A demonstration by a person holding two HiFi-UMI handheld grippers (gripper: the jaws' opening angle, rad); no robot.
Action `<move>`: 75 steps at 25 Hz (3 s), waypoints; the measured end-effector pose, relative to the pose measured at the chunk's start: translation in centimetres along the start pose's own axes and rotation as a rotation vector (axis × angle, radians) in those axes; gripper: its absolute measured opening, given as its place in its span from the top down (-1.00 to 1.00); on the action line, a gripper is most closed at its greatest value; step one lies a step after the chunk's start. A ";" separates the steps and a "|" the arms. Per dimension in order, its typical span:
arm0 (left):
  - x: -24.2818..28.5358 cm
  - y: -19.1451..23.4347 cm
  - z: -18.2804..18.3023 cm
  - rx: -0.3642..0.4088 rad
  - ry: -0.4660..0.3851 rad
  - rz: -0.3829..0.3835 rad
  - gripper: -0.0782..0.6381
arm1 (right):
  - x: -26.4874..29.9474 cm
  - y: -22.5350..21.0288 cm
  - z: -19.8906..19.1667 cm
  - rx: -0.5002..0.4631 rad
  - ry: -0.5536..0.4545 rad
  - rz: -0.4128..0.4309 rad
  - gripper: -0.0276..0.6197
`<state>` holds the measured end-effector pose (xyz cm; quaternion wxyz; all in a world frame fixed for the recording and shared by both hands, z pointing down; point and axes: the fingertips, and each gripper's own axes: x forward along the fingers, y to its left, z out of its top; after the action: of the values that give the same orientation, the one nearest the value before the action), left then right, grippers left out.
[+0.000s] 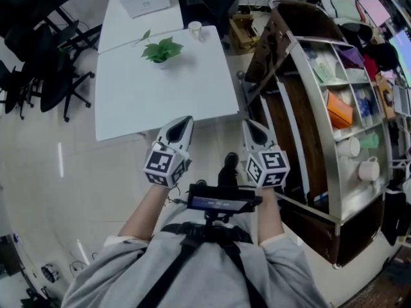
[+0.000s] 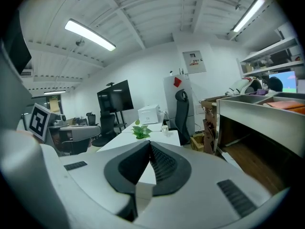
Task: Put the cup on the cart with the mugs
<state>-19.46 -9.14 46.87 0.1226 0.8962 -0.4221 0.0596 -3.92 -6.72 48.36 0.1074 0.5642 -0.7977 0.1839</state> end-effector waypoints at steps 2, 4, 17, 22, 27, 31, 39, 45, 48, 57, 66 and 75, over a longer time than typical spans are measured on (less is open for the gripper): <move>1.4 0.4 -0.1 -0.015 0.001 0.019 0.78 | 1.4 -0.8 0.4 -0.008 0.009 0.028 0.91; 2.8 0.8 -0.1 -0.028 0.007 0.040 0.78 | 2.7 -1.8 1.1 -0.005 0.018 0.053 0.91; 14.1 -0.2 3.2 -0.054 0.009 0.188 0.78 | 9.4 -9.4 4.9 -0.017 0.051 0.215 0.91; 17.1 0.2 3.4 -0.065 0.006 0.227 0.78 | 11.3 -10.3 5.5 -0.019 0.063 0.271 0.91; 19.6 1.6 3.5 -0.081 0.010 0.250 0.78 | 13.3 -11.1 5.5 -0.038 0.084 0.275 0.91; 22.0 4.1 2.7 -0.071 0.014 0.262 0.78 | 15.5 -11.5 5.0 -0.050 0.092 0.263 0.91; 26.7 9.4 0.9 -0.101 0.036 0.255 0.78 | 20.3 -11.7 5.0 -0.071 0.132 0.225 0.91; 30.4 13.6 0.1 -0.110 0.042 0.257 0.53 | 25.0 -11.9 5.4 -0.108 0.159 0.212 0.91; 32.1 15.7 -1.2 -0.109 0.072 0.267 0.44 | 27.1 -11.9 5.2 -0.133 0.176 0.207 0.91; 38.8 21.2 -4.9 -0.082 0.168 0.260 0.04 | 33.9 -12.7 4.4 -0.138 0.216 0.176 0.91; 44.4 28.2 -6.9 -0.109 0.209 0.315 -0.36 | 40.8 -15.4 2.4 -0.110 0.244 0.122 0.91; 49.5 34.0 -8.1 -0.122 0.199 0.375 -0.48 | 46.6 -18.9 1.7 -0.025 0.219 0.017 0.91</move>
<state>-14.23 -64.52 70.79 0.2044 0.7827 -0.5700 0.1441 -1.96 -53.12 67.77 0.1993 0.5324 -0.7884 0.2351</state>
